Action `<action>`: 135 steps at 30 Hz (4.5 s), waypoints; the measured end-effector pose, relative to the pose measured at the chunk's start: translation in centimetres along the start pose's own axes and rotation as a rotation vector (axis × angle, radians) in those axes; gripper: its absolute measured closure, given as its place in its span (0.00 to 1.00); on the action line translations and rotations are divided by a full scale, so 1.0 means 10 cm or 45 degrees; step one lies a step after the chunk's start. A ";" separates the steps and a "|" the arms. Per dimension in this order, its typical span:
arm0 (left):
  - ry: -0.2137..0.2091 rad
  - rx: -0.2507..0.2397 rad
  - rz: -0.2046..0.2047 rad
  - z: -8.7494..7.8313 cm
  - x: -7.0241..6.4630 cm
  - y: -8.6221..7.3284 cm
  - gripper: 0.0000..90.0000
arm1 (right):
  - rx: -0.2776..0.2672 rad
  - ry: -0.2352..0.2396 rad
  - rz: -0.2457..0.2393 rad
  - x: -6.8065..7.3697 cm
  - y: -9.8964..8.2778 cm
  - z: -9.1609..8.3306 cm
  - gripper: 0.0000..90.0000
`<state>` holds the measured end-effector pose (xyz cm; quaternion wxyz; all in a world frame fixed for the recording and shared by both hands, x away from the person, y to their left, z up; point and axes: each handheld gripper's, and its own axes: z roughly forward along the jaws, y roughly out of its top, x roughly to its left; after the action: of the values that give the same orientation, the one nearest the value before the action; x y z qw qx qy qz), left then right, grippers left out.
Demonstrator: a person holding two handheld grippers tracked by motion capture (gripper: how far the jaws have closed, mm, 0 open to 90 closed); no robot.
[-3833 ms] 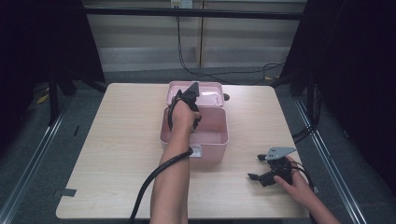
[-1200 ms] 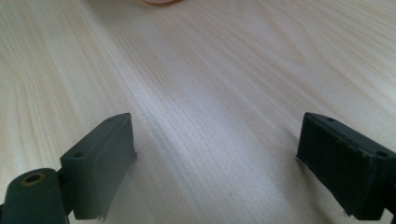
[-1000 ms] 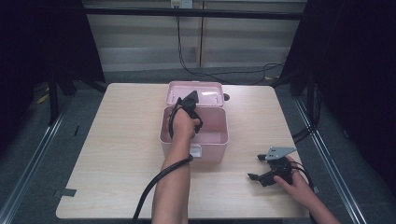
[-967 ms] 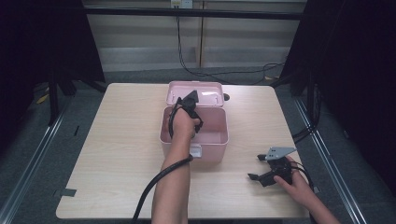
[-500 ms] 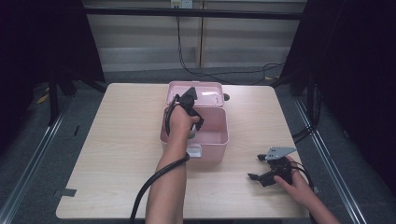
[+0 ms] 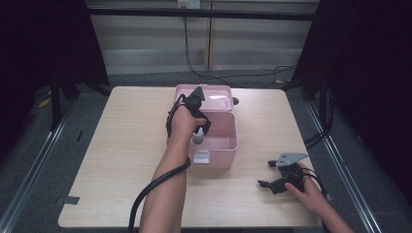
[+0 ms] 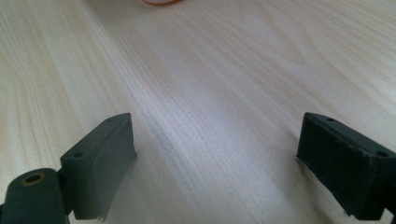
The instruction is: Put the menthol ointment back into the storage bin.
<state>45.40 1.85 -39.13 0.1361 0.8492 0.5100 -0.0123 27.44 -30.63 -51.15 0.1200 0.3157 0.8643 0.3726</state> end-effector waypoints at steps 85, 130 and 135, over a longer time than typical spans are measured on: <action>-0.090 -0.042 0.149 -0.94 0.76 -1.28 0.25 | -0.001 0.001 0.003 0.00 0.00 0.00 0.12; -0.105 -0.295 0.271 0.30 1.07 -2.00 0.23 | 0.002 -0.002 0.006 0.01 0.00 0.00 0.12; -0.101 -0.379 0.294 0.34 1.08 -2.05 0.21 | 0.003 -0.002 0.006 0.01 0.00 0.00 0.12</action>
<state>33.18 19.45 -48.59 0.2806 0.8714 0.3998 0.0454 27.37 -30.61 -51.17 0.1195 0.3184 0.8638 0.3717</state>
